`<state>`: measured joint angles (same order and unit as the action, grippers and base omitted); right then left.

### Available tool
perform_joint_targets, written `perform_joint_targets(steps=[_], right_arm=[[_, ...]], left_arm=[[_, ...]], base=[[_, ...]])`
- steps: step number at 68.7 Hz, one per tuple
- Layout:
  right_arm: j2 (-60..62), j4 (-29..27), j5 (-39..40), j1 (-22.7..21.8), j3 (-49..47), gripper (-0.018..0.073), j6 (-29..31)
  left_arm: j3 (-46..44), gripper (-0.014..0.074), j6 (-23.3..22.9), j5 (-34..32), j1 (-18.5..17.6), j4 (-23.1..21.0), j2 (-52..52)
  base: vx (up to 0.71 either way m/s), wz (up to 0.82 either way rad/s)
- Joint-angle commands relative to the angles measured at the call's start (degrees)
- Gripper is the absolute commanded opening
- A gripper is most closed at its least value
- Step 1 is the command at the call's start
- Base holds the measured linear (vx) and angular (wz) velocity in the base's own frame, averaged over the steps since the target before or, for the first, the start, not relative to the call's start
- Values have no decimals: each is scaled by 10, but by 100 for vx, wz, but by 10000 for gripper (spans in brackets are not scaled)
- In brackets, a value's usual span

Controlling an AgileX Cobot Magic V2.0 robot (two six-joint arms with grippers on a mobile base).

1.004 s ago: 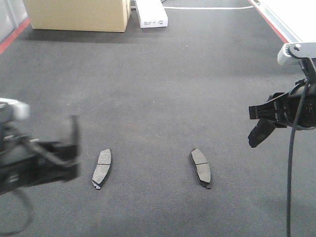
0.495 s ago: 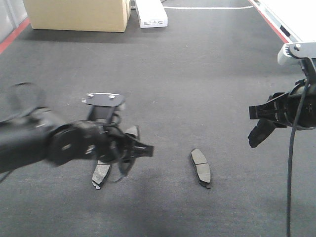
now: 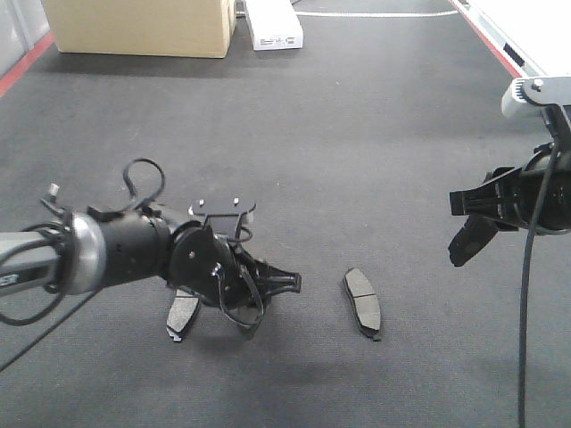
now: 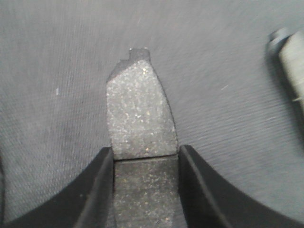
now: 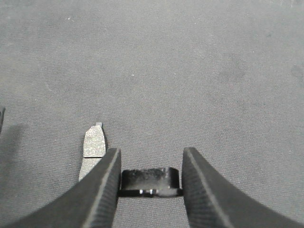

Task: Move and align brake pads A on conveyor
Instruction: 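Lower the left gripper's pad beside the nearer lying pad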

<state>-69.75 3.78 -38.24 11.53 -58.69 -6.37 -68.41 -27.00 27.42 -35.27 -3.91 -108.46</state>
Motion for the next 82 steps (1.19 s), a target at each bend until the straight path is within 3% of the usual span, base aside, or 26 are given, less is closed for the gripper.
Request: perform_joint_targets(steps=[1, 34, 56, 65, 75, 82], right_arm=[[15, 4, 43, -2, -18, 4, 2], [15, 4, 43, -2, -18, 4, 2], [15, 4, 43, -2, -18, 4, 2], [15, 4, 43, -2, -18, 4, 2], [15, 4, 43, -2, -18, 4, 2], [15, 4, 43, -2, -18, 4, 2]], left_arm=[[-20, 52, -22, -29, -1, -5, 19], [-20, 88, -37, -49, 26, 0, -3], [-20, 337, -36, -9, 26, 0, -3], [-20, 432, -36, -22, 26, 4, 9], [-20, 507, -36, -60, 26, 29, 45], [-20, 512, -36, -53, 26, 75, 87]], base=[[0, 0], [0, 0], [0, 0], [0, 0], [0, 0], [0, 0]])
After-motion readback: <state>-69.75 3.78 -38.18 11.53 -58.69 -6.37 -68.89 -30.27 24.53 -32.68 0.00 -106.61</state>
